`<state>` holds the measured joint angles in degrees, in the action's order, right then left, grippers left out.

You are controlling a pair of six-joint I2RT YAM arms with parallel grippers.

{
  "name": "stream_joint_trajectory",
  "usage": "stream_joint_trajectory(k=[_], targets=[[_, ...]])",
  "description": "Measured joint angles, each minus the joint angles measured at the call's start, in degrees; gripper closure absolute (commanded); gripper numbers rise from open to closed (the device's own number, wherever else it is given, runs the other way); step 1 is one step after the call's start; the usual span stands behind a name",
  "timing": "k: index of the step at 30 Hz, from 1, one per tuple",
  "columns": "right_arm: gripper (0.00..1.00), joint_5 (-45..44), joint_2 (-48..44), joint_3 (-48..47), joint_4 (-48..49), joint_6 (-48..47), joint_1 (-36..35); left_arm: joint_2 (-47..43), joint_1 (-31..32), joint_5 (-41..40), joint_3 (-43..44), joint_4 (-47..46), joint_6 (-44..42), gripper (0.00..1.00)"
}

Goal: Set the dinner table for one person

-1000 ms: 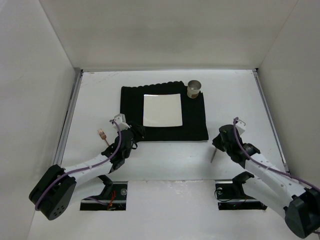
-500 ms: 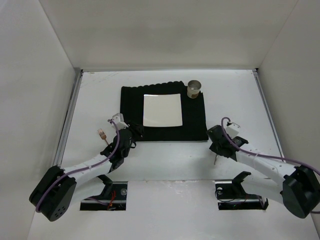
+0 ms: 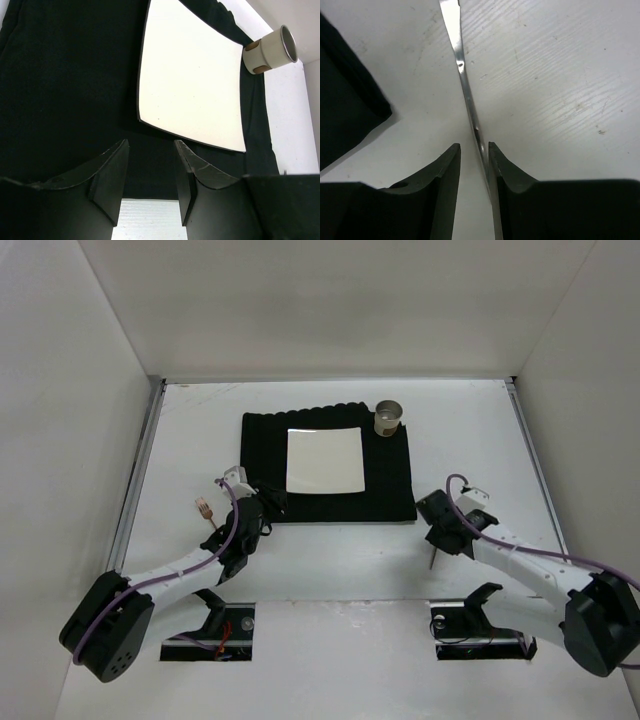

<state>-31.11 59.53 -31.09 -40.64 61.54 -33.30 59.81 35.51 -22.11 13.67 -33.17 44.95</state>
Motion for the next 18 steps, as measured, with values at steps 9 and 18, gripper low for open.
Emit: stream_joint_trajectory(k=[9,18], targets=[[0.67,-0.4,5.1,-0.9,-0.7,-0.1,0.6,-0.5,0.0,0.3,0.0,0.0,0.2,0.61],[0.73,2.7,5.4,-0.9,3.0,-3.0,4.5,-0.7,0.0,0.3,0.0,0.0,0.3,0.61]])
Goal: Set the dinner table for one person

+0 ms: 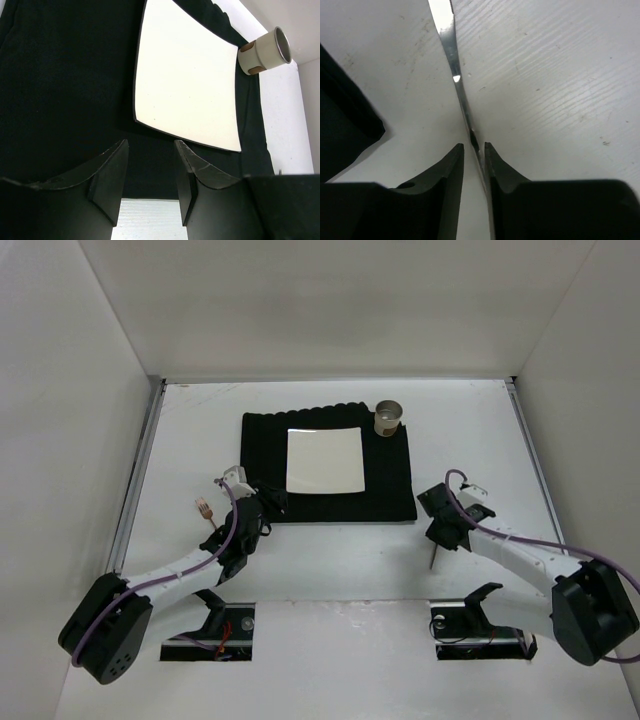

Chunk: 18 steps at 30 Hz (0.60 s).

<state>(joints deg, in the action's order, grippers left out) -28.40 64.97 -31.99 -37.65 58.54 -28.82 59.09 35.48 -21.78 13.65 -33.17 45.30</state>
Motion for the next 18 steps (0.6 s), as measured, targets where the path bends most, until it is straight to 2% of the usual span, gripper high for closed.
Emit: stream_joint_trajectory(k=[6,18], targets=[[0.68,2.0,0.6,0.1,1.6,-0.6,0.0,0.0,0.0,0.1,0.0,0.0,0.0,0.61],[0.73,1.8,4.3,-2.1,-3.1,-0.2,-2.8,-2.3,-0.4,0.2,0.0,0.0,0.0,0.61]])
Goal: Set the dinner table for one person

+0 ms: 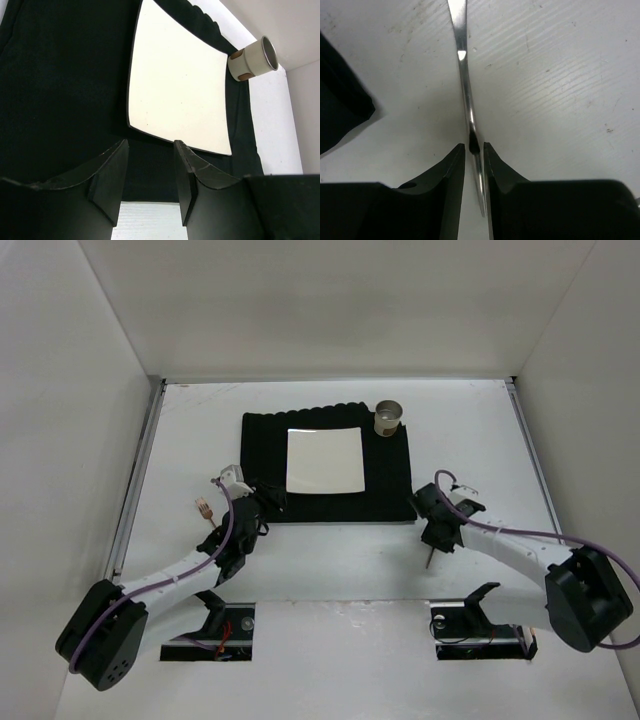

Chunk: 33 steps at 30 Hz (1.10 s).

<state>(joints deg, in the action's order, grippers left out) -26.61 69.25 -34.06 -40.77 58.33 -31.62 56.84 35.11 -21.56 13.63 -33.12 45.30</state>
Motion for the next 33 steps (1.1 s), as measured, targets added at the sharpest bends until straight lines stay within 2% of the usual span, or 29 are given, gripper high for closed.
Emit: stream_joint_trajectory(k=[10,21,33], targets=[[0.73,0.2,3.4,-1.2,-0.3,-1.0,-0.2,-0.7,0.0,0.0,0.0,0.1,0.0,0.61],[0.93,0.0,3.7,-1.2,2.6,-4.0,1.2,-0.5,-0.7,0.1,0.0,0.2,0.0,0.61],[0.93,-1.3,-6.0,-1.7,3.0,-5.1,1.2,0.1,-0.7,0.1,0.0,0.2,0.0,0.61]])
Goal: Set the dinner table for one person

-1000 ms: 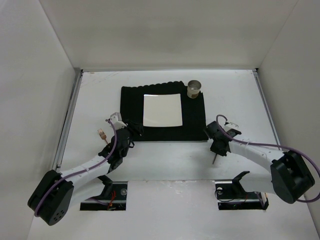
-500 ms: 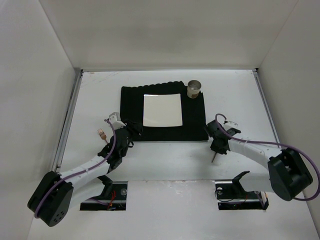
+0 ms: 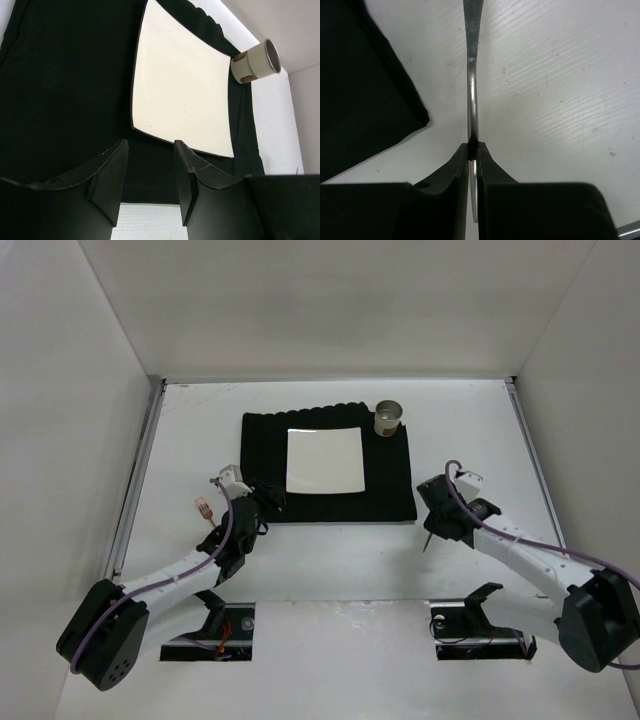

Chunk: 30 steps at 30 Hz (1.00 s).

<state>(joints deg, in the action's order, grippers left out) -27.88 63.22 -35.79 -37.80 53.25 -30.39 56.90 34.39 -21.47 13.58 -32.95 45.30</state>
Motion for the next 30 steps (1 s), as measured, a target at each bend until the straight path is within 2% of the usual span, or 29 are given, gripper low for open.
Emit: stream_joint_trajectory(k=[6,14,22,30], targets=[[0.93,-0.1,1.8,-9.1,-1.6,-6.2,-2.6,1.5,0.0,0.0,0.0,-0.1,0.0,0.61],[0.93,4.6,18.1,-23.3,6.0,-18.3,-6.3,1.6,0.0,0.0,0.0,-0.2,0.0,0.61],[0.93,9.4,31.6,-28.5,10.5,-24.0,-6.3,1.8,0.0,0.0,0.0,-0.2,0.0,0.60],[0.92,12.7,36.9,-30.6,13.0,-26.9,-3.2,1.9,-0.1,0.0,0.0,-0.2,0.0,0.60]])
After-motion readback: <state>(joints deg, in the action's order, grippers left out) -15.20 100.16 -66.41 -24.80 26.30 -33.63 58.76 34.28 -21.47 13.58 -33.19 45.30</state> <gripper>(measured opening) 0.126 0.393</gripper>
